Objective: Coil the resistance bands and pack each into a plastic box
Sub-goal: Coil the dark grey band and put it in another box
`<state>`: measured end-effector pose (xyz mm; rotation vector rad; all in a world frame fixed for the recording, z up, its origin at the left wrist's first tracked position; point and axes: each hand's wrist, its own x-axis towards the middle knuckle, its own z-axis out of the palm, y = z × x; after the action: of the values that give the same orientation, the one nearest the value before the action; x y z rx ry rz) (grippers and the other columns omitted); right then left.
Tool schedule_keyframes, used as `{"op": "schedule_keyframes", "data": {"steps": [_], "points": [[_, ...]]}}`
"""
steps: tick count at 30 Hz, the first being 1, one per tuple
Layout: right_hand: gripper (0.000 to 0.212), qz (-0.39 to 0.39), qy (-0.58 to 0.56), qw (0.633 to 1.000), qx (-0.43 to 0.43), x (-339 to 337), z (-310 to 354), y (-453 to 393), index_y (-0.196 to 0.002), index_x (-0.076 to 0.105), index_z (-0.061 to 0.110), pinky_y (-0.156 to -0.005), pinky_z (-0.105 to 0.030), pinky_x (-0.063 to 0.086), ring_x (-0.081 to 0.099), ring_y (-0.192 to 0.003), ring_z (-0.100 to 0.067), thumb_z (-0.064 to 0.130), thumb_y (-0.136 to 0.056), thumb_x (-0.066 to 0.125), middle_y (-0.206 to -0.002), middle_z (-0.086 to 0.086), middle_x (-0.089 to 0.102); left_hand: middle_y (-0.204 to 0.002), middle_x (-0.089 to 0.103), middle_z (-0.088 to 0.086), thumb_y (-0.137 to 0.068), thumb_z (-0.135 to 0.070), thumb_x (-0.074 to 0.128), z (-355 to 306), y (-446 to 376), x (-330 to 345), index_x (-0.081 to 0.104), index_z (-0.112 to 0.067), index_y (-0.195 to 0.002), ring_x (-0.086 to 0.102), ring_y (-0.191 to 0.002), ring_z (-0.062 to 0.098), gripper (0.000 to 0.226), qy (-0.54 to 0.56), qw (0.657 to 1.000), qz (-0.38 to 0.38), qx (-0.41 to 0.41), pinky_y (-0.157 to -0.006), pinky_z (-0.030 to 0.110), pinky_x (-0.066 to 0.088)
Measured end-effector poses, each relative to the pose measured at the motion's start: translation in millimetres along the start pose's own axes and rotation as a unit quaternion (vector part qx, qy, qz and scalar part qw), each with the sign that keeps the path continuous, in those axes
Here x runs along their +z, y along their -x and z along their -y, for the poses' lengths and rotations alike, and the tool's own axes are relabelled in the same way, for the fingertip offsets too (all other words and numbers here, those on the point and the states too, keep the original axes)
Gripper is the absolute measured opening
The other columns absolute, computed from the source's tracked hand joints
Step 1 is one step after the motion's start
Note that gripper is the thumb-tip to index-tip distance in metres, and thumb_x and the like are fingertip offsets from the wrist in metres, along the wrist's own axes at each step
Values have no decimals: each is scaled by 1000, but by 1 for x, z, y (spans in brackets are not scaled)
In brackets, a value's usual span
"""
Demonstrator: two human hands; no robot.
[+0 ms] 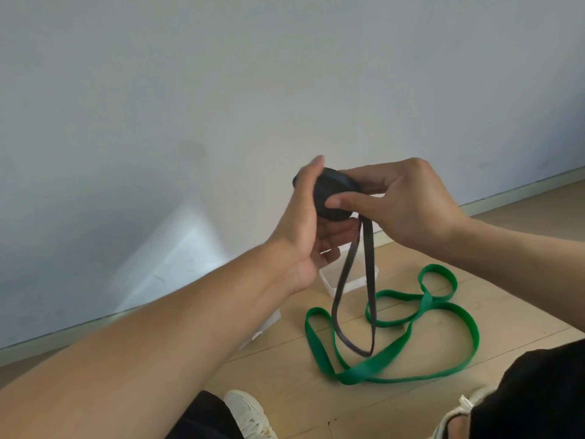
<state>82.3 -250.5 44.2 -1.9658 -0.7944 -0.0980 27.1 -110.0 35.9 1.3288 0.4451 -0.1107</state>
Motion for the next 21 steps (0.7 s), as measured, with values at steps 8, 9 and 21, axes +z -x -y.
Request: {"op": "schedule_keyframes", "data": {"steps": [8,9,21], "points": [[7,-5,23,1000,-4,7,-5,0,-89,80,33,-73,-25,50,68,-76,-9,33,-90,73,-73,5,75,-67,48,2,-73,-93,41,-5,-9,-17,63,-12,-86,37,-54,14,85,89,987,98,-90,-51,24,20],[8,-13,38,999,-5,6,-7,-2,-88,79,31,-67,-24,50,65,-67,-7,33,-91,72,-68,7,73,-73,54,3,-74,-94,39,-7,-7,-18,64,-12,-94,44,-58,15,88,77,986,109,-102,-51,23,25],[15,77,57,993,66,1,-10,-8,-98,78,23,-86,-49,57,73,-90,-32,34,-93,68,-90,-10,78,-83,74,-10,-89,-45,74,-2,-13,-22,76,-25,-88,68,-81,5,20,-229,925,-92,290,-74,19,55]]}}
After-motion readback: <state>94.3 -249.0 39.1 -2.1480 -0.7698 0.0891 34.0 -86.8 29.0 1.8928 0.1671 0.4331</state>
